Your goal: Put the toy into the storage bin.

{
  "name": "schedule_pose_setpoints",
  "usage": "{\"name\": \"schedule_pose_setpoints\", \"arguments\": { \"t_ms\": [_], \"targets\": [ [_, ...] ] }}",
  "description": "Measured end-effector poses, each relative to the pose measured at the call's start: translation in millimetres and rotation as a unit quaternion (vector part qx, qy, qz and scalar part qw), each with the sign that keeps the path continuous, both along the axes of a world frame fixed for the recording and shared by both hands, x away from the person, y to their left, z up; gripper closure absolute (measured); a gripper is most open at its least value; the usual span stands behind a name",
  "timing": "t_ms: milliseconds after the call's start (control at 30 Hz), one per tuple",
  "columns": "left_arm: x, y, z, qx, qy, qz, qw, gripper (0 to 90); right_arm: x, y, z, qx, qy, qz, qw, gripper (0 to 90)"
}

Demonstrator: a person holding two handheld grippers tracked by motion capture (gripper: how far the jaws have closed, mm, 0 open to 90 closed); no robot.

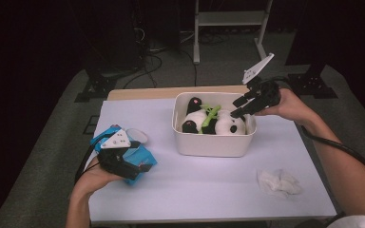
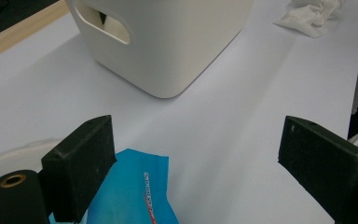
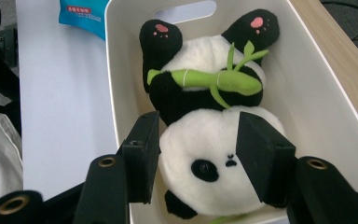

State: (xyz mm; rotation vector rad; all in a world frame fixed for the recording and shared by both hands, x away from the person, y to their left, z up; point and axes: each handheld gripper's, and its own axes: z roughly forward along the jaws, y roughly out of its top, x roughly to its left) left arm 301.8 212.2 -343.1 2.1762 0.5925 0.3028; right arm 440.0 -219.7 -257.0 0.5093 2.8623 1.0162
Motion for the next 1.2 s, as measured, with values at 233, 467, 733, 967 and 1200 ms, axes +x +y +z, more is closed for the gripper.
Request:
{"name": "schedule_pose_setpoints", "arguments": {
  "t_ms": [233,467,733,967,1200],
  "targets": [
    [0.0,-2.7,-0.2,0.001,0.0,-0.005,1.0,9.6,-8.8,-12.3,-1.2,0.002,-0.003,-0.011,0.9999,46.8],
    [0.5,-3.8,-1.4,0.0,0.003,-0.004,1.0,9.7,-15.4,-23.6,-9.0,0.013,0.001,-0.019,0.9997,45.9],
    [1.3,-5.5,-2.5,0.004,0.004,-0.007,1.0,9.6,-24.2,-38.7,-16.2,0.024,0.005,-0.031,0.9992,45.2],
    [2.2,-6.4,-3.2,0.004,0.005,-0.01,0.9999,9.7,-32.2,-52.7,-20.2,0.031,0.005,-0.043,0.9986,44.7],
    [3.2,-7.7,-4.5,0.005,0.008,-0.012,0.9999,9.7,-39.5,-67.2,-29.5,0.044,0.012,-0.06,0.9972,44.2]
  ]
}}
